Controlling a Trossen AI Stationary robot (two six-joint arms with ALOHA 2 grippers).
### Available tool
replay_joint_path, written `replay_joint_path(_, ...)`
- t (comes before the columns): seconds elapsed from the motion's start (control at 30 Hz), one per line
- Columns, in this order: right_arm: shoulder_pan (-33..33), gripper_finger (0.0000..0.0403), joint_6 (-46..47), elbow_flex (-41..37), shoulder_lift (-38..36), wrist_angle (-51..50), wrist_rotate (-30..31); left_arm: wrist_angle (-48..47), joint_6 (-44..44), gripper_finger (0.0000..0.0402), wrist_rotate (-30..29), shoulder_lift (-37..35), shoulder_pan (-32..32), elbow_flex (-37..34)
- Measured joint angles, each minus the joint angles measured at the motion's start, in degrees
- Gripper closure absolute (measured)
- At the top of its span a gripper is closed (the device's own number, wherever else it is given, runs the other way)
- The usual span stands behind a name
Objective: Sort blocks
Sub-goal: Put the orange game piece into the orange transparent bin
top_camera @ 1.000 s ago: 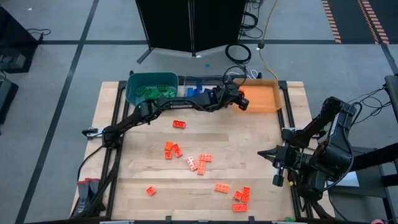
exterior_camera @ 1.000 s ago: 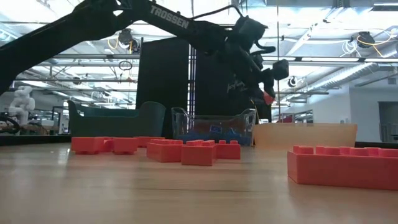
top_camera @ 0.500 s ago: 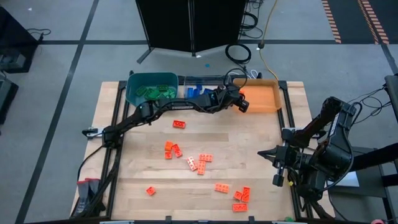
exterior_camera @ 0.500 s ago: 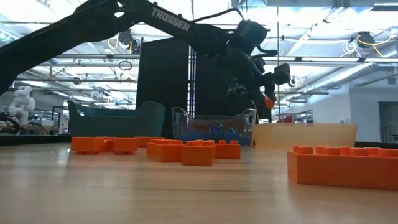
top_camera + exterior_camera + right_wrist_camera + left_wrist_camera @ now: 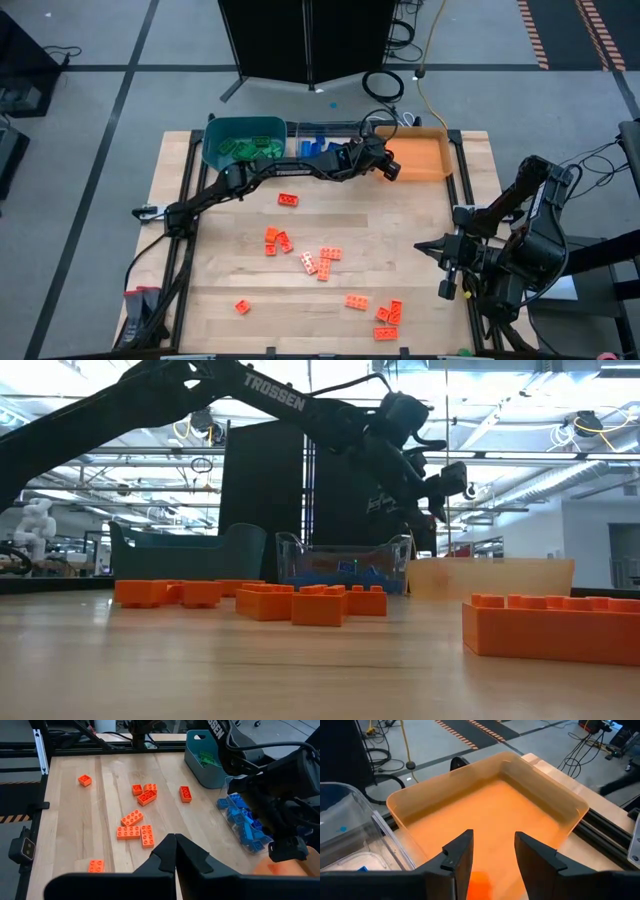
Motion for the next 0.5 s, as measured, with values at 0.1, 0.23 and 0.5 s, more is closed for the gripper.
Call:
replay_joint_path(0.1, 0.0, 0.0402, 0.13, -0.01, 0.0, 0.02, 0.0, 1.44, 2.3, 0.0251, 1.79, 0.0, 0.04, -0.04)
replay_joint_path(0.23, 0.0, 0.0402, 0.13, 0.01, 0.01, 0.01, 0.0, 2.23, 2.55, 0.025, 4.46, -0.01, 0.09, -0.04)
replay_joint_path(0.5, 0.0, 0.0402, -0.35, 0.0, 0.01, -0.62, 0.01, -7.55, 12.46, 0.0249, 24.83, -5.85, -1.87, 8.46)
